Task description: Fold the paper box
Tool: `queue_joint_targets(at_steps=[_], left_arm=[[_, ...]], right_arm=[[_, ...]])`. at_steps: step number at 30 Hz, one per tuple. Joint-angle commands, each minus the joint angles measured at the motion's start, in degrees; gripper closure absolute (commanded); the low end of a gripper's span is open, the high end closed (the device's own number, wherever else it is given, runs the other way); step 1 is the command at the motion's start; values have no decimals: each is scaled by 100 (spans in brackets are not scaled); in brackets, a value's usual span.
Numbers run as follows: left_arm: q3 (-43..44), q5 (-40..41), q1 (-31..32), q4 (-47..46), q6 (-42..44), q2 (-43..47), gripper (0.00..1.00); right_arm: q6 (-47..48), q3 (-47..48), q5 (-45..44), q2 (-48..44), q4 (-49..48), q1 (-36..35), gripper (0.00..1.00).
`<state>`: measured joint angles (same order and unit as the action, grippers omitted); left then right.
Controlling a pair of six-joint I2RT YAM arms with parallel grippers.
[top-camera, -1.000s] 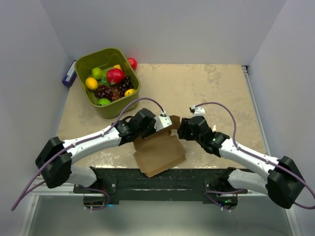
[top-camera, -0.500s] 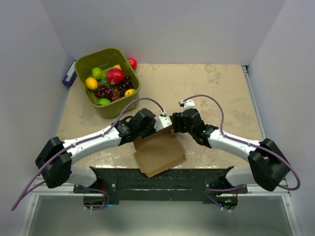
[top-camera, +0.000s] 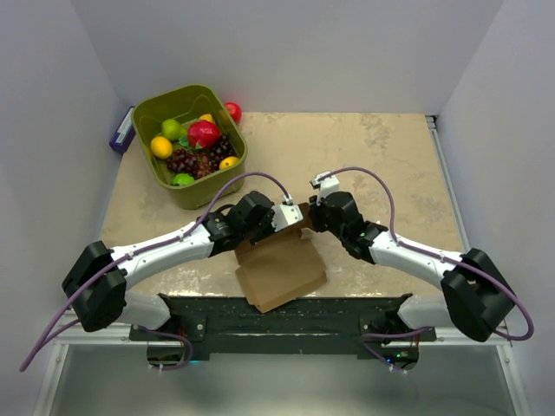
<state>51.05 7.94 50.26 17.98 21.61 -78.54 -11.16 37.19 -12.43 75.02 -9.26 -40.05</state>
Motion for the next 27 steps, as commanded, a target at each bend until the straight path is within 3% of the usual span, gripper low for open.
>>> queue_joint_targets(at_steps=[1, 4, 27], left_arm=[[-33, -4, -16, -13, -34, -73, 80], [-16, 49, -16, -14, -60, -135, 80], [125, -3, -7, 48, -227, -372, 85]], right_arm=[[281, -19, 283, -190, -296, 24, 86], [193, -10, 355, -225, -217, 6, 96], [-862, -177, -234, -718, -23, -978, 100]])
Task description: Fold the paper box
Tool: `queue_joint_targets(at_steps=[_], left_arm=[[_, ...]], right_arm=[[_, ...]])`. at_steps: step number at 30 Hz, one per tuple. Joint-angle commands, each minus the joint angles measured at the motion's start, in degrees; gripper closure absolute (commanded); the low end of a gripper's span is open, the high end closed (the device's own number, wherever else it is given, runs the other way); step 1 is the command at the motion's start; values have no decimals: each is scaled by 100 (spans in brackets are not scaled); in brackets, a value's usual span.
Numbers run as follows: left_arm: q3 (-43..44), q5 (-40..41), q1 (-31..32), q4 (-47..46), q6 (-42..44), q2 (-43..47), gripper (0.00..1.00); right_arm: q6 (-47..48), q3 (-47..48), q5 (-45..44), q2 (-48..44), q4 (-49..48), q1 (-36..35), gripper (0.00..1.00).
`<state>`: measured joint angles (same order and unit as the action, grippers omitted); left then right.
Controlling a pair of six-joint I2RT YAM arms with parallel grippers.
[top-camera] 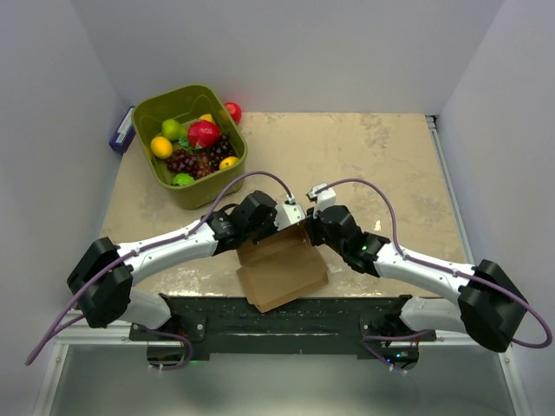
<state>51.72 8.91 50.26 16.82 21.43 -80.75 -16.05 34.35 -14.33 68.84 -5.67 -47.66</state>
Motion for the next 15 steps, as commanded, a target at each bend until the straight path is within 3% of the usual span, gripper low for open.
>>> queue_joint_targets(at_steps=[1, 10, 15], left_arm=[[57, -100, -7, 164, -201, -152, 85], [66, -161, -7, 173, -209, -152, 85], [31, -258, -7, 199, -174, -117, 85]], right_arm=[[-433, 90, -61, -81, -399, -278, 100], [-916, -384, -228, -54, -742, -420, 99], [-1259, -543, -569, -300, -752, -420, 91]])
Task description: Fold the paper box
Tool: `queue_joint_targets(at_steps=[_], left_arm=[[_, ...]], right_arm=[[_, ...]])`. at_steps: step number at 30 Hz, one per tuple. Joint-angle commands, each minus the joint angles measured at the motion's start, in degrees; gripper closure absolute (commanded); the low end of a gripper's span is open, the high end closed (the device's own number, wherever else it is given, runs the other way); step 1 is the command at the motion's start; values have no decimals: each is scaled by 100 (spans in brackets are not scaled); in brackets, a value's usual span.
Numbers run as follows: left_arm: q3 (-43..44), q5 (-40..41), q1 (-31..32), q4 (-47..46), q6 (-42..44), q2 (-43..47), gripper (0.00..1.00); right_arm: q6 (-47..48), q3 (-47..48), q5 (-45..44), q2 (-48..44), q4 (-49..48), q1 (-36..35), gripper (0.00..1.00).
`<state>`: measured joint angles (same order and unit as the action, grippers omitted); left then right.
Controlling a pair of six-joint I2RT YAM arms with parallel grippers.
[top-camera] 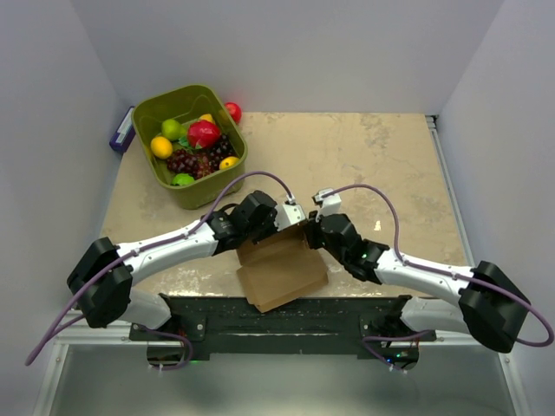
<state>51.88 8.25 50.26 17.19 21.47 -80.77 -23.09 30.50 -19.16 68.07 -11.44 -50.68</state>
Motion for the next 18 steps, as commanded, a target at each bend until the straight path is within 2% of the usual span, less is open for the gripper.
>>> queue_joint_targets(at_steps=[1, 2, 5, 6, 13, 17, 18], left_arm=[[7, -218, 1, 153, -170, -97, 85], [-2, -219, -7, 153, -161, -88, 85], [-29, -236, -7, 144, -117, -44, 85], [-37, -254, -7, 144, -100, -44, 85], [-37, -254, -7, 153, -91, -26, 85], [-46, -298, 1, 153, -82, -26, 85], [-37, -315, -7, 153, -82, -26, 85]], right_arm=[[-634, -141, -132, -294, 0, -118, 89], [-653, -150, -193, -443, 97, -118, 83], [-627, -71, -702, -785, 563, -118, 76], [-452, -36, -756, -848, 669, -109, 70], [-126, 403, -1169, -1516, 1609, -100, 49], [-90, 588, -1276, -1675, 1900, 276, 44], [-64, 615, -1144, -1666, 1900, 643, 44]])
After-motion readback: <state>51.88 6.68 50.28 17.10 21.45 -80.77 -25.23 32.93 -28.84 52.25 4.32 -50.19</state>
